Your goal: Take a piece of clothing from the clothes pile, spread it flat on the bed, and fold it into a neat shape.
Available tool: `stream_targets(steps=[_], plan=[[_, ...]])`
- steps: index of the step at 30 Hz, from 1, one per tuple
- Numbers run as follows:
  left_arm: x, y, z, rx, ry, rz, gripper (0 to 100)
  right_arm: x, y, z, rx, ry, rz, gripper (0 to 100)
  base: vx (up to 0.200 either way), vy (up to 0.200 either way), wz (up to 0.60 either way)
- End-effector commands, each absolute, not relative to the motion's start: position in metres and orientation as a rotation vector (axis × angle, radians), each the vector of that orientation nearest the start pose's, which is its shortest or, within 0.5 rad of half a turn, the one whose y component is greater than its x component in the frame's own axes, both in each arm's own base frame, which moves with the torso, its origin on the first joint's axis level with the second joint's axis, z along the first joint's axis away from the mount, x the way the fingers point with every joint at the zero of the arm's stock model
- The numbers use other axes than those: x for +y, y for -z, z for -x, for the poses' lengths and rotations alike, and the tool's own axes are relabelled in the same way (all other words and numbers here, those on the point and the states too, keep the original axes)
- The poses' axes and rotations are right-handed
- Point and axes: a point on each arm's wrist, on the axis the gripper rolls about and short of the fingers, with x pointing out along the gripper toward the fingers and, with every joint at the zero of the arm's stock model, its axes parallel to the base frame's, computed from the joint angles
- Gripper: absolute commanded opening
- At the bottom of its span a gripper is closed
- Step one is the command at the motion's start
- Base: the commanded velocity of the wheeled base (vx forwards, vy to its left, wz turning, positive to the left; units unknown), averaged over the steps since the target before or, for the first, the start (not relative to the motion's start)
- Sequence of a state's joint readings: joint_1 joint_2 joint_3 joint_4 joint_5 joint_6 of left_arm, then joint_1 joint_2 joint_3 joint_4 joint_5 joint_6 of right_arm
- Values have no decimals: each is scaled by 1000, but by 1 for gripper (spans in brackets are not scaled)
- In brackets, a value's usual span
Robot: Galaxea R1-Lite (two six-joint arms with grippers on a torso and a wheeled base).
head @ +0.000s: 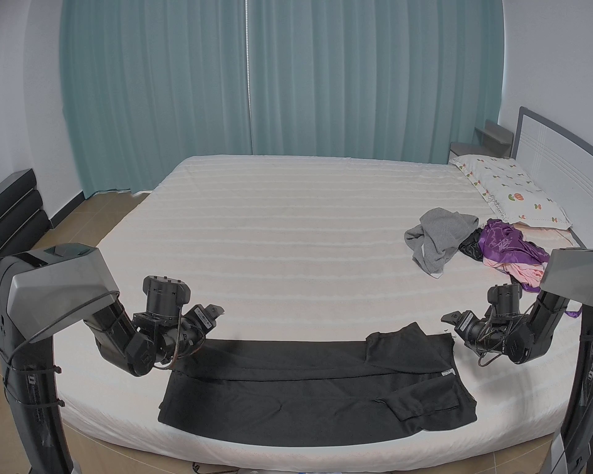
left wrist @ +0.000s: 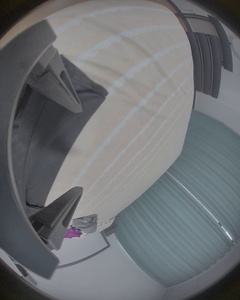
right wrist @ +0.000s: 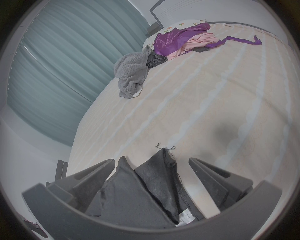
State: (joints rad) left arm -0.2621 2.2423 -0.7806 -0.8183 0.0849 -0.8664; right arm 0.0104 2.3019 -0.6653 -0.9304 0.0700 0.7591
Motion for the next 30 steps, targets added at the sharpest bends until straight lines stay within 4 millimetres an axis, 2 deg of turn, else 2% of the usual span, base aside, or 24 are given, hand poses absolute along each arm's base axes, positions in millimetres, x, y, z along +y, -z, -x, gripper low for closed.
stream_targets(steps=[1,5,16,26,30], plan=[[-111,1,-338,720,-77,693,100,11,24,-338,719,184,-741,100,0,0,0],[-126,8,-328,758,-51,663,100,21,24,-332,743,162,-730,100,0,0,0],[-131,31,-323,817,-79,620,100,29,27,-329,765,147,-718,100,0,0,0],[-129,33,-310,849,-85,591,100,30,27,-328,770,145,-719,100,0,0,0],[-125,26,-306,843,-80,574,100,30,28,-328,773,146,-718,100,0,0,0]])
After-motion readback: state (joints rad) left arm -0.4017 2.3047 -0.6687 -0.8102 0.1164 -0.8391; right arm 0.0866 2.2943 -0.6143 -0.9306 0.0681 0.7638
